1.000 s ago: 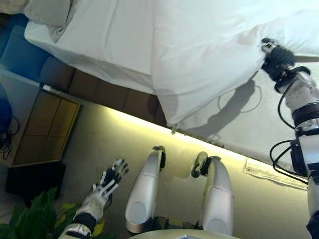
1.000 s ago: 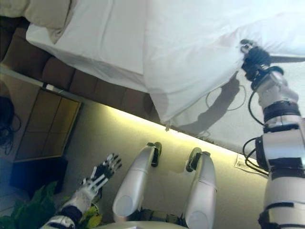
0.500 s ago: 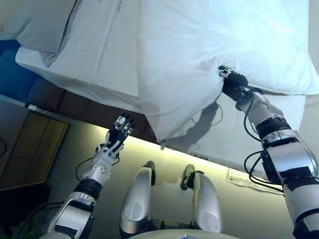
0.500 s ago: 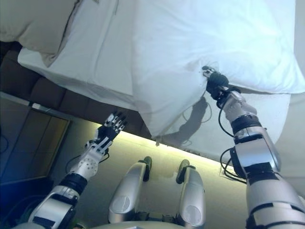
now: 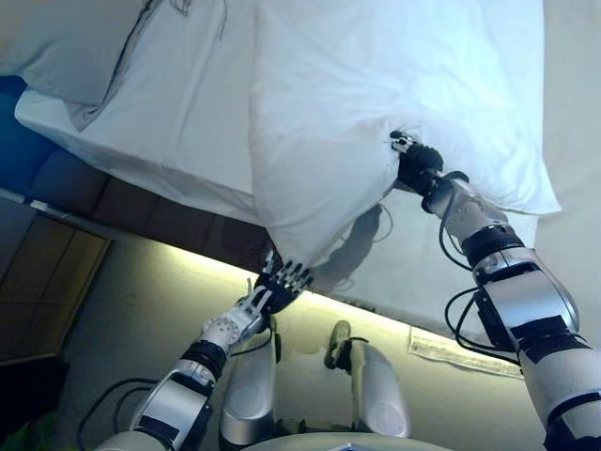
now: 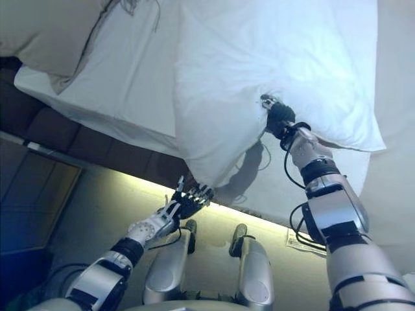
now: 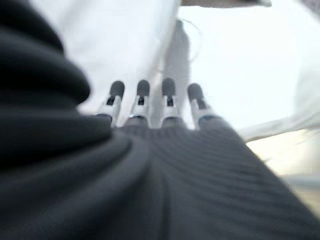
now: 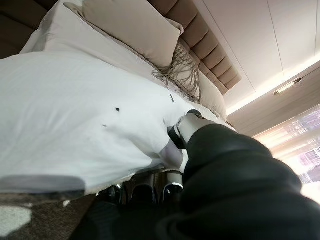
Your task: Make the bed neatly
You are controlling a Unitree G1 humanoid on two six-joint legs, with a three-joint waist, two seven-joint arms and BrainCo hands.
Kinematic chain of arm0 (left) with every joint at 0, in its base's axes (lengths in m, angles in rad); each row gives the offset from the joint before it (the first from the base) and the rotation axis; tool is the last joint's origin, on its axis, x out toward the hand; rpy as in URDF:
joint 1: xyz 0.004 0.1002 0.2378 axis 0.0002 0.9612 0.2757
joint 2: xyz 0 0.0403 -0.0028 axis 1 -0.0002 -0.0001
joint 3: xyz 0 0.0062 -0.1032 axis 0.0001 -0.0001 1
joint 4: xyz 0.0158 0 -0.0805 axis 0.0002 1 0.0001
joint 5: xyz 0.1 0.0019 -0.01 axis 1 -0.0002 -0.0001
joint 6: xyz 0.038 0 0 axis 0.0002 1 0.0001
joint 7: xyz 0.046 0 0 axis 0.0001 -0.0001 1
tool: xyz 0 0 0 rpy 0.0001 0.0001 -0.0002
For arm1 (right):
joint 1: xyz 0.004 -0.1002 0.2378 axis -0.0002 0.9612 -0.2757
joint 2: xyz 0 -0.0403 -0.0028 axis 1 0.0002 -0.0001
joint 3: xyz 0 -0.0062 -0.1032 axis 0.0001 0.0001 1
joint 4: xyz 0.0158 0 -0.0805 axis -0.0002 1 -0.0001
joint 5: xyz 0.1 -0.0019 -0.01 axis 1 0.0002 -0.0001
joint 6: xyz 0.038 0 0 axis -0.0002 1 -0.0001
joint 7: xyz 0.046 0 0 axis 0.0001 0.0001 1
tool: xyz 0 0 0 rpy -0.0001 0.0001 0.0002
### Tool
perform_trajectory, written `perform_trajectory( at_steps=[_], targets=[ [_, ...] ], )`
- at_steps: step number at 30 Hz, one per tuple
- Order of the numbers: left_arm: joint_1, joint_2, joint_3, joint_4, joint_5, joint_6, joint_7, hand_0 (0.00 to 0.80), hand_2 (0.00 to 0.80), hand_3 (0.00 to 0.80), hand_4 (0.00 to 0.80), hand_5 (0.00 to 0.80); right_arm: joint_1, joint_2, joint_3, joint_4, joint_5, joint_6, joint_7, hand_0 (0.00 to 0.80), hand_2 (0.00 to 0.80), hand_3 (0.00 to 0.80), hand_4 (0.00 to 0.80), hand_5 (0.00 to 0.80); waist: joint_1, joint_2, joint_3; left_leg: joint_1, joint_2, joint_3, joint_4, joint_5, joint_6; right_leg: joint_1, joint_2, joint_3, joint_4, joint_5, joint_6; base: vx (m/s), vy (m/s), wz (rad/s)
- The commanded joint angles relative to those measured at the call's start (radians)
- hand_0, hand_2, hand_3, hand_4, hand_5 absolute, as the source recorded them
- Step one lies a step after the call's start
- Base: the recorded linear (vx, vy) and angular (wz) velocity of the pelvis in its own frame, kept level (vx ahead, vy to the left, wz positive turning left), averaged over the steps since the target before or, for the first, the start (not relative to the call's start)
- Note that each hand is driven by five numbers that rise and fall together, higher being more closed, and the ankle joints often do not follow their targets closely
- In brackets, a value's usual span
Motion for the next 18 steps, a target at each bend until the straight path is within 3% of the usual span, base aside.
perform_trajectory(
  at_steps=[1, 2, 7, 12, 15, 18],
  targets=[
    [0.002, -0.051, 0.005, -0.008, -0.111, 0.075, 0.039, 0.0, 0.0, 0.0, 0.0, 0.0, -0.053, 0.005, -0.001, -0.146, 0.105, -0.096, 0.039, 0.8, 0.8, 0.8, 0.8, 0.8, 0.001, -0.053, -0.011, 0.008, -0.004, 0.022, -0.039, -0.004, 0.051, 0.057, -0.011, 0.009, -0.063, 0.037, 0.039, -0.069, -0.137, -0.01],
    [0.005, -0.057, 0.004, -0.007, -0.112, 0.082, 0.049, 0.0, 0.0, 0.0, 0.0, 0.0, -0.052, 0.01, 0.0, -0.151, 0.11, -0.099, 0.035, 0.8, 0.8, 0.8, 0.8, 0.8, 0.001, -0.061, -0.008, 0.0, -0.003, 0.03, -0.048, 0.025, 0.054, 0.055, -0.012, 0.0, -0.08, 0.064, 0.03, -0.063, -0.113, -0.01],
    [0.036, -0.1, -0.038, -0.011, -0.125, 0.113, 0.15, 0.0, 0.0, 0.0, 0.0, 0.0, -0.034, 0.026, -0.012, -0.176, 0.118, -0.103, 0.025, 0.8, 0.8, 0.8, 0.8, 0.8, 0.001, -0.076, -0.011, 0.011, -0.001, 0.03, -0.055, 0.022, 0.049, 0.08, -0.005, -0.005, -0.114, 0.073, 0.029, 0.002, -0.081, 0.0],
    [0.04, -0.118, -0.098, -0.024, -0.152, 0.14, 0.14, 0.0, 0.0, 0.0, 0.0, 0.0, -0.029, 0.049, -0.003, -0.19, 0.122, -0.098, 0.017, 0.8, 0.8, 0.8, 0.8, 0.8, -0.004, -0.081, -0.012, 0.026, 0.004, 0.033, -0.067, 0.026, 0.045, 0.095, 0.003, 0.0, -0.132, 0.076, 0.028, 0.008, -0.055, -0.03],
    [0.023, -0.141, -0.148, -0.056, -0.182, 0.106, 0.085, 0.0, 0.0, 0.0, 0.0, 0.0, -0.03, 0.067, 0.011, -0.191, 0.139, -0.096, 0.018, 0.8, 0.8, 0.8, 0.8, 0.8, -0.013, -0.085, -0.016, 0.036, 0.009, 0.038, -0.078, 0.028, 0.043, 0.103, 0.011, 0.008, -0.145, 0.078, 0.027, -0.017, -0.044, -0.05],
    [-0.013, -0.164, -0.186, -0.101, -0.231, 0.024, 0.021, 0.0, 0.0, 0.0, 0.0, 0.0, -0.019, 0.093, 0.022, -0.199, 0.141, -0.091, 0.01, 0.8, 0.8, 0.8, 0.8, 0.8, -0.026, -0.091, -0.024, 0.048, 0.013, 0.042, -0.084, 0.029, 0.039, 0.116, 0.019, 0.019, -0.159, 0.081, 0.026, -0.009, -0.039, -0.14]
  ],
)
